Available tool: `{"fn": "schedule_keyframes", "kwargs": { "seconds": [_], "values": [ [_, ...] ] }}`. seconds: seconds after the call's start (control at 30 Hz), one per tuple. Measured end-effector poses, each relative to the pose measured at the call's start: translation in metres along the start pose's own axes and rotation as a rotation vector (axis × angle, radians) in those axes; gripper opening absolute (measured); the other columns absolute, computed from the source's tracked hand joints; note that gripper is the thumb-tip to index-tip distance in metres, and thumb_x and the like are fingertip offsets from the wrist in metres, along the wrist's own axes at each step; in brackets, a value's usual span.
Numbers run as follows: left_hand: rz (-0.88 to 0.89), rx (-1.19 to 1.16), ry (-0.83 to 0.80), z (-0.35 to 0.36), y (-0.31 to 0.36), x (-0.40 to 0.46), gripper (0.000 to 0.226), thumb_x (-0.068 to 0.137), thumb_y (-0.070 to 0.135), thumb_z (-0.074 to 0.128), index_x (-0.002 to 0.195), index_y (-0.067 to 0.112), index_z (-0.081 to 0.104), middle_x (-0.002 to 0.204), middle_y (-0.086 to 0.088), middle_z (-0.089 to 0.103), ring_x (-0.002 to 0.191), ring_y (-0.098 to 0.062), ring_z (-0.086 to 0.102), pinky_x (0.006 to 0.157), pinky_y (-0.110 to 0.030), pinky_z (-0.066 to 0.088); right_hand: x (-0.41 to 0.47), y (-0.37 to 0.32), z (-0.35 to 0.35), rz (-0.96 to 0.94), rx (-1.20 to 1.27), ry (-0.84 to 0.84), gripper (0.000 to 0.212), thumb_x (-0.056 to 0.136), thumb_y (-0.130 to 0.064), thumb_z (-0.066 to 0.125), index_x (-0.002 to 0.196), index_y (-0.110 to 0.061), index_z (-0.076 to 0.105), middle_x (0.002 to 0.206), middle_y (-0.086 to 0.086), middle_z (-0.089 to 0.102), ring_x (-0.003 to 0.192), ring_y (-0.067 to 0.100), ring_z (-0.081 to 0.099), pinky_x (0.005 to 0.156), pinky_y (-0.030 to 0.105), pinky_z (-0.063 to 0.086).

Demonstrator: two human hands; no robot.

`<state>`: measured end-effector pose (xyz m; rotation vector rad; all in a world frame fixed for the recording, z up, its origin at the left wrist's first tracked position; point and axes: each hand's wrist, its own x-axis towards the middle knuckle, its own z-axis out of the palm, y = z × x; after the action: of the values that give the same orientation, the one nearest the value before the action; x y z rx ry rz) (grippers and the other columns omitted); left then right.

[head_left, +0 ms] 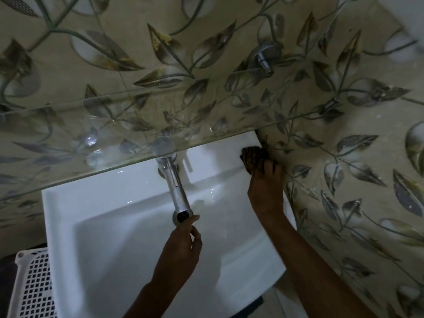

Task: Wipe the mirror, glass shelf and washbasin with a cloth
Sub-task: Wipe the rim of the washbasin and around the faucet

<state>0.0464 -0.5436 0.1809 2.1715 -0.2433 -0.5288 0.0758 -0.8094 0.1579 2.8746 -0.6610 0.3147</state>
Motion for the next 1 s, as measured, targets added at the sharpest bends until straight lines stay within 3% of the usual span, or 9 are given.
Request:
{"fn": "schedule_keyframes", "kwargs": {
  "seconds": [0.07,0.17,0.33,0.47,0.6,0.77,0.9,1.0],
  "values": [
    [0.003,-0.025,-0.006,0.001,0.003,0.005,0.042,0.092,0.02,0.059,0.128,0.04,0.051,0.089,0.01,0.063,0.081,-0.003,0.06,0.068,-0.008,0.043,-0.005,0.0,0.0,0.01,-0.005,0.035,0.02,0.078,0.006,0.06,0.097,0.001,0.068,0.11,0.021,0.059,0.099,0.036,0.045,0.095,0.048,0.038],
    [0.036,-0.039,-0.025,0.002,0.009,0.012,0.043,0.091,0.016,0.059,0.129,0.034,0.052,0.097,0.009,0.062,0.078,-0.004,0.061,0.069,-0.013,0.048,0.017,-0.011,0.001,0.002,0.038,0.086,0.024,0.076,0.008,0.059,0.097,0.0,0.068,0.109,0.021,0.06,0.096,0.037,0.05,0.089,0.046,0.038],
    [0.046,-0.055,-0.025,-0.001,0.016,0.02,0.041,0.091,0.012,0.059,0.129,0.028,0.053,0.091,0.01,0.058,0.08,-0.001,0.06,0.067,-0.005,0.043,0.056,-0.025,0.002,-0.029,0.054,-0.044,0.049,0.085,0.0,0.051,0.134,0.0,0.052,0.118,0.022,0.055,0.102,0.04,0.054,0.095,0.048,0.046],
    [0.053,-0.035,-0.017,-0.006,0.008,0.024,0.039,0.093,0.017,0.056,0.129,0.033,0.052,0.098,0.004,0.061,0.083,-0.002,0.059,0.071,-0.009,0.045,0.014,-0.015,-0.012,-0.006,0.082,-0.08,0.045,0.071,0.01,0.053,0.115,0.006,0.063,0.116,0.024,0.057,0.097,0.042,0.055,0.086,0.051,0.052],
    [0.053,-0.004,-0.008,-0.008,0.002,0.024,0.037,0.094,0.02,0.056,0.129,0.031,0.054,0.099,0.008,0.062,0.086,0.002,0.058,0.07,-0.003,0.04,-0.042,-0.001,-0.028,0.043,0.06,-0.124,0.048,0.068,0.017,0.06,0.115,0.007,0.062,0.111,0.022,0.056,0.091,0.039,0.054,0.076,0.047,0.052],
    [0.037,-0.014,-0.013,-0.007,-0.001,0.02,0.036,0.094,0.022,0.055,0.128,0.034,0.052,0.101,0.009,0.062,0.085,0.003,0.057,0.067,-0.006,0.04,-0.048,0.01,-0.024,0.094,0.027,-0.058,0.049,0.075,0.006,0.033,0.113,0.004,0.063,0.11,0.024,0.055,0.095,0.037,0.049,0.087,0.049,0.045],
    [0.046,-0.006,-0.011,-0.007,-0.003,0.016,0.038,0.094,0.021,0.056,0.129,0.034,0.051,0.099,0.01,0.062,0.084,-0.001,0.059,0.068,-0.008,0.043,-0.018,-0.001,-0.013,0.053,-0.003,-0.08,0.047,0.077,0.002,0.046,0.122,0.003,0.06,0.108,0.022,0.054,0.094,0.036,0.049,0.087,0.044,0.042],
    [0.032,-0.005,-0.01,-0.007,-0.005,0.016,0.038,0.094,0.021,0.055,0.131,0.031,0.052,0.107,0.011,0.062,0.087,0.0,0.059,0.07,-0.009,0.044,0.016,-0.015,-0.009,0.045,0.061,-0.007,0.054,0.076,-0.002,0.038,0.125,0.005,0.058,0.11,0.024,0.056,0.095,0.037,0.048,0.087,0.046,0.041]
  ]
}}
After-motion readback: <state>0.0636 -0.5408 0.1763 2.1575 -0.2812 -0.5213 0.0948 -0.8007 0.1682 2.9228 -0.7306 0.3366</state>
